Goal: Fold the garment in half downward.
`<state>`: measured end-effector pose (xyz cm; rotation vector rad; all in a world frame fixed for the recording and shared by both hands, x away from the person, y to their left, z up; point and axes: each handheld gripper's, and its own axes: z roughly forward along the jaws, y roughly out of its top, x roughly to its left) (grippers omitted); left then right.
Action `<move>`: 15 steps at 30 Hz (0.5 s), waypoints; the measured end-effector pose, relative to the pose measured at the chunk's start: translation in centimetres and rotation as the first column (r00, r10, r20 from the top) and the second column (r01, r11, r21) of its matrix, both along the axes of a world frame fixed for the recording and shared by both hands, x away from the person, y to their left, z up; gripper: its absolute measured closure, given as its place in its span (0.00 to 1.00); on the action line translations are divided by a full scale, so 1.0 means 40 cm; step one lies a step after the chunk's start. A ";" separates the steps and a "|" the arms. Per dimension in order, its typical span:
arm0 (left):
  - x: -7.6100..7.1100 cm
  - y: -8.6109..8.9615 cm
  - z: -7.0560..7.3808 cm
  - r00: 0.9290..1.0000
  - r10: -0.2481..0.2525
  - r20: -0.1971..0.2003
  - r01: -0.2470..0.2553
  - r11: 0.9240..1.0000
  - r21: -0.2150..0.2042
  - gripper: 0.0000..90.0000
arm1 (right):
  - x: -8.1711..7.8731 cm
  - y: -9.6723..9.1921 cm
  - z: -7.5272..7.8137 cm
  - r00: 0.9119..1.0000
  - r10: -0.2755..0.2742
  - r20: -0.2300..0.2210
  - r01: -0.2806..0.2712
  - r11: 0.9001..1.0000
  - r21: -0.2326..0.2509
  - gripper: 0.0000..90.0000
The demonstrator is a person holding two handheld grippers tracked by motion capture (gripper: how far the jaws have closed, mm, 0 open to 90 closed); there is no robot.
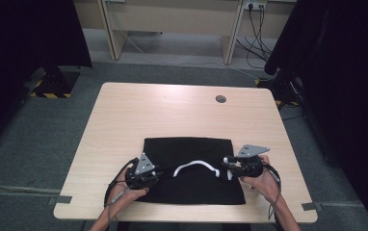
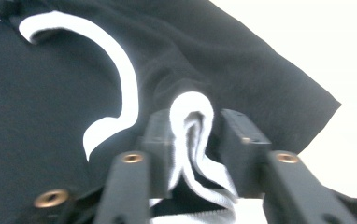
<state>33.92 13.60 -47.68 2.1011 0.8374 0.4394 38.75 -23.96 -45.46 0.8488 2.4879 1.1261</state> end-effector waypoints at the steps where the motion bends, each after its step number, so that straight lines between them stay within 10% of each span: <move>1: -0.001 0.000 0.003 1.000 -0.001 0.004 0.001 1.000 -0.002 0.72 | 0.000 0.004 0.010 1.000 0.007 -0.002 -0.007 1.000 0.006 0.66; 7: -0.009 -0.012 0.011 1.000 -0.015 0.019 0.015 1.000 0.010 0.60 | 0.011 0.052 0.044 0.998 0.043 -0.045 -0.045 0.998 -0.043 0.57; 12: -0.004 -0.015 0.012 0.999 -0.021 0.034 0.020 0.999 0.034 0.82 | 0.020 0.074 0.038 0.993 0.096 -0.069 -0.104 0.986 -0.131 0.93; 15: 0.004 -0.010 0.043 0.998 -0.014 0.068 0.013 1.000 0.022 0.89 | 0.020 0.070 0.073 0.994 0.104 -0.017 -0.105 0.985 -0.137 0.95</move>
